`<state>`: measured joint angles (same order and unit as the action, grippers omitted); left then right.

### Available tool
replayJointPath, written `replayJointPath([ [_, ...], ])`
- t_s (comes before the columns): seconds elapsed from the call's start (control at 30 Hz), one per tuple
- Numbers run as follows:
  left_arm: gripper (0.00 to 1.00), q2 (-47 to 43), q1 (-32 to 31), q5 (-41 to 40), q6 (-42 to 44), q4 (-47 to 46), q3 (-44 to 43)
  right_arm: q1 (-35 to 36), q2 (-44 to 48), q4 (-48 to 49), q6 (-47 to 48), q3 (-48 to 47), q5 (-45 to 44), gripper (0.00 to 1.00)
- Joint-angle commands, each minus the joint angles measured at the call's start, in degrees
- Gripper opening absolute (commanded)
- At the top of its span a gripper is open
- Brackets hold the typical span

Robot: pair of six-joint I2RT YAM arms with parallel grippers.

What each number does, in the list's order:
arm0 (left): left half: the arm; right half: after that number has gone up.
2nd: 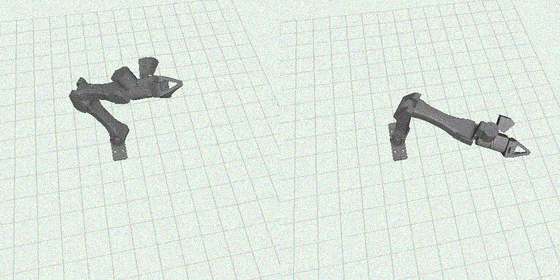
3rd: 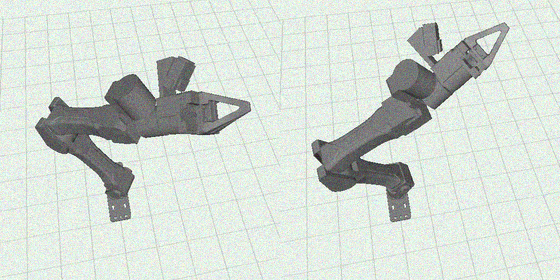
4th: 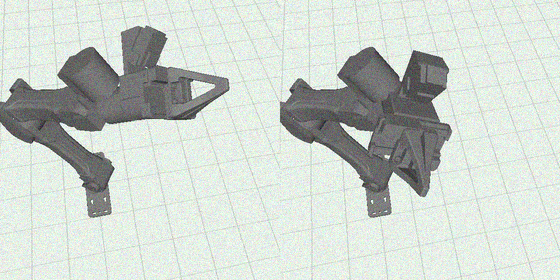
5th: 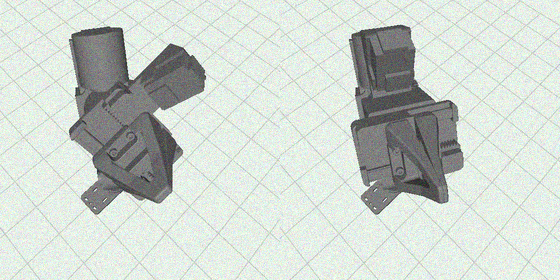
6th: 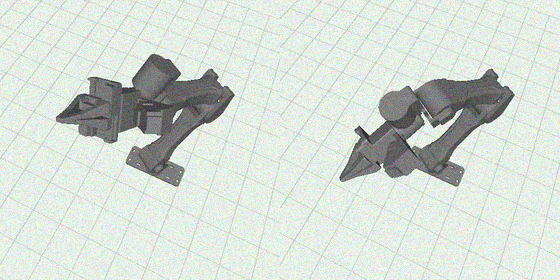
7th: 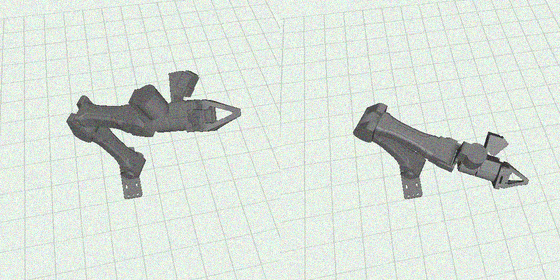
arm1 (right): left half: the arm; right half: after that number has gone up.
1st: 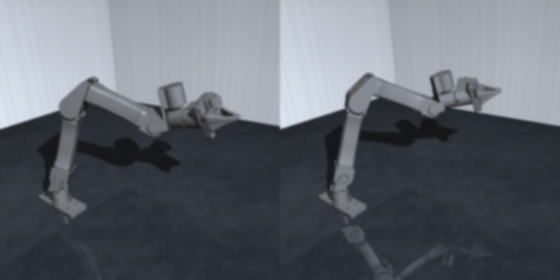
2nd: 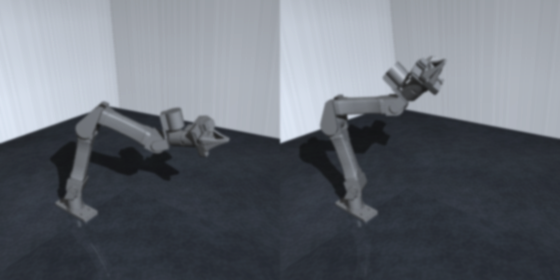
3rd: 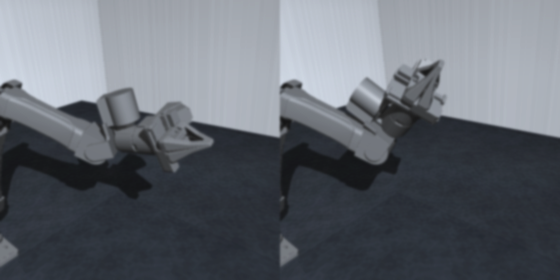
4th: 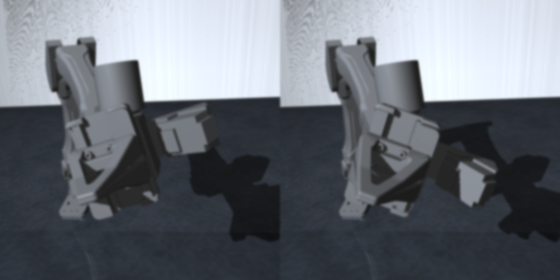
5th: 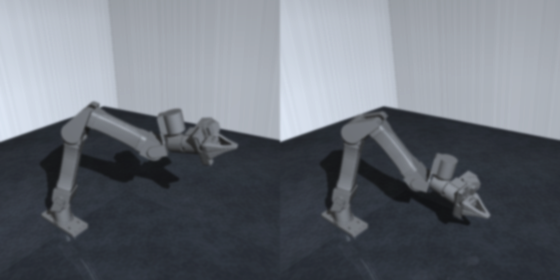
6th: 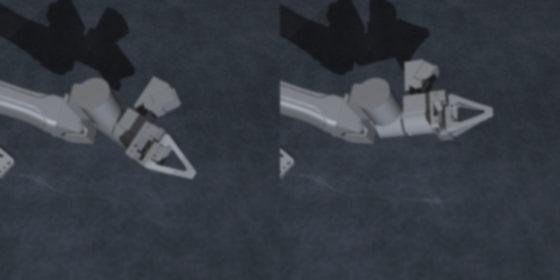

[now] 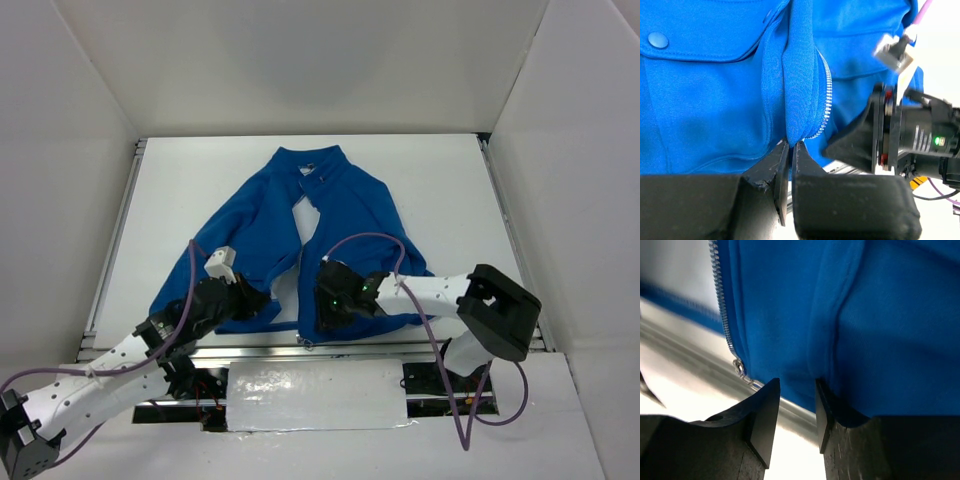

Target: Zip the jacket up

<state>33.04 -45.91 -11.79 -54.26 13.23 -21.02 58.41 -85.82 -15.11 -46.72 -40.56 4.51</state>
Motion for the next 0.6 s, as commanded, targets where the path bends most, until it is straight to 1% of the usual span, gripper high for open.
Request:
replayJointPath([
  [0.0,0.0,1.41,0.38,-1.56,-0.14,-2.07,-1.84,-5.21,-4.0,-4.48,2.58,-2.77,-5.47,0.42],
  [0.1,0.0,4.22,0.91,-3.14,-0.41,-4.25,-1.84,-10.41,-6.54,-5.88,6.36,-6.89,-5.04,0.41],
  [0.13,0.0,6.23,1.35,-3.5,-0.15,-5.31,-1.84,-13.38,-7.33,-6.59,7.25,-8.21,-5.39,0.41],
  [0.17,0.0,7.38,1.87,-3.5,0.12,-6.63,-1.92,-14.63,-9.17,-7.29,8.21,-11.36,-5.91,0.41],
  [0.23,0.0,11.41,4.42,-2.28,0.99,-11.1,-2.62,-17.53,-11.29,-9.4,11.46,-14.62,-9.06,0.41],
  [0.27,0.0,13.09,6.86,-1.57,1.0,-12.34,-2.98,-18.15,-14.08,-12.63,13.22,-19.08,-10.13,0.4],
  [0.3,0.0,16.06,8.28,1.04,1.35,-15.05,-4.2,-18.33,-14.98,-13.96,14.1,-21.04,-11.62,0.39],
  [0.33,0.0,17.4,9.42,2.64,1.52,-15.86,-4.91,-18.07,-15.16,-14.67,14.89,-22.71,-11.2,0.38],
  [0.4,0.0,20.21,10.75,4.58,2.14,-16.66,-6.14,-17.02,-11.4,-12.23,17.36,-21.42,-8.22,0.39],
  [0.47,0.0,20.75,10.75,5.72,3.02,-17.1,-6.58,-14.49,-6.23,-10.38,18.59,-18.26,-5.57,0.43],
  [0.53,0.0,20.49,10.84,5.99,3.2,-17.01,-5.79,-12.81,-3.75,-9.58,18.94,-16.06,-5.3,0.49],
  [0.57,0.0,20.23,10.84,5.99,3.28,-16.93,-5.44,-11.14,-2.7,-8.97,19.47,-15.44,-5.48,0.5],
])
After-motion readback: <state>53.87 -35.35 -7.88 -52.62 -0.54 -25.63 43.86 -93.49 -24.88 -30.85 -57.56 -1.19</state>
